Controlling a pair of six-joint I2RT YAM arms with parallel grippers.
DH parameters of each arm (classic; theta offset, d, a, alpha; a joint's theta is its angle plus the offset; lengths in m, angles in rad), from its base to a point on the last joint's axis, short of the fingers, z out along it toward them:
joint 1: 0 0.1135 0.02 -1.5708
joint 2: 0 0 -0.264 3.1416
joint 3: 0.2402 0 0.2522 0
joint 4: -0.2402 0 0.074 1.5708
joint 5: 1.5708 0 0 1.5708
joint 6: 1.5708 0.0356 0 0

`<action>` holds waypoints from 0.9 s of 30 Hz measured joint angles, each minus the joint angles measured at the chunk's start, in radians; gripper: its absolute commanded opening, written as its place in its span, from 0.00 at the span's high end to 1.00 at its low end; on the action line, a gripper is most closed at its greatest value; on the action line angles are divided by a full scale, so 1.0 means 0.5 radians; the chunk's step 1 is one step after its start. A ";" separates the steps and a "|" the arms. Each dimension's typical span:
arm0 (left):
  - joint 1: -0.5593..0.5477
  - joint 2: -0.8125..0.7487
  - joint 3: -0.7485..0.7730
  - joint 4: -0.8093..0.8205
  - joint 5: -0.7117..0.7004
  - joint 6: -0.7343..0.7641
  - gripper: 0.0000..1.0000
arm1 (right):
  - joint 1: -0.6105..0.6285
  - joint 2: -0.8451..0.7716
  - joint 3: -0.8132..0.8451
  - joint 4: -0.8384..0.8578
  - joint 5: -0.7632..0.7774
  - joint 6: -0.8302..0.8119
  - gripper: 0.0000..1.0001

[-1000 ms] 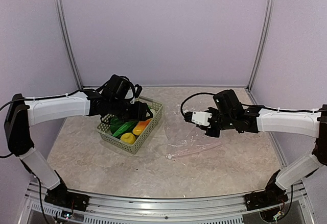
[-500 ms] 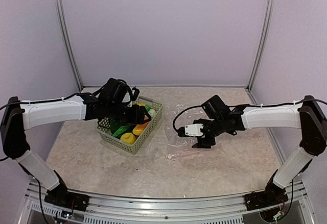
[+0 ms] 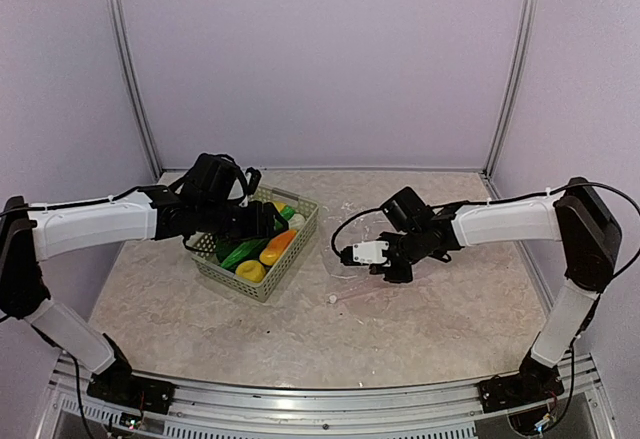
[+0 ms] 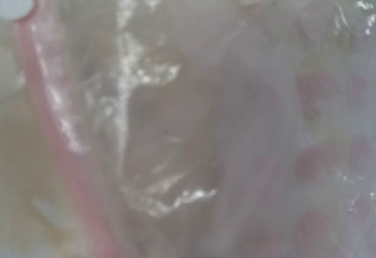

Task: Place the food in the zip-top bag and seal the zipper
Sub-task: Pick up the zipper food storage bag from the center of the board, then pass from the right arm to the left

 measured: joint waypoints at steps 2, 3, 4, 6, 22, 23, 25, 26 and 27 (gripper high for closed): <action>0.000 0.000 0.000 0.015 -0.005 0.001 0.31 | -0.017 0.024 0.021 0.002 0.002 0.008 1.00; 0.001 0.000 0.000 0.023 -0.008 0.001 0.31 | -0.031 0.034 0.031 -0.004 -0.008 0.037 1.00; 0.003 0.000 0.000 0.030 -0.014 0.001 0.31 | -0.053 0.040 0.040 -0.014 -0.027 0.056 1.00; 0.003 0.000 0.000 0.050 -0.031 0.001 0.31 | -0.121 0.035 0.067 -0.043 -0.079 0.106 1.00; -0.278 0.301 0.330 0.681 0.133 0.011 0.31 | -0.727 -0.584 0.193 0.174 -0.777 1.093 1.00; -0.278 0.353 0.375 0.724 0.165 -0.005 0.31 | -0.727 -0.589 0.184 0.193 -0.801 1.145 1.00; -0.282 0.486 0.500 0.808 0.233 -0.044 0.31 | -0.727 -0.589 0.170 0.214 -0.848 1.225 1.00; -0.287 0.563 0.565 0.857 0.266 -0.069 0.31 | -0.727 -0.589 0.162 0.220 -0.867 1.265 1.00; -0.291 0.610 0.602 0.881 0.287 -0.082 0.33 | -0.727 -0.589 0.153 0.227 -0.888 1.301 1.00</action>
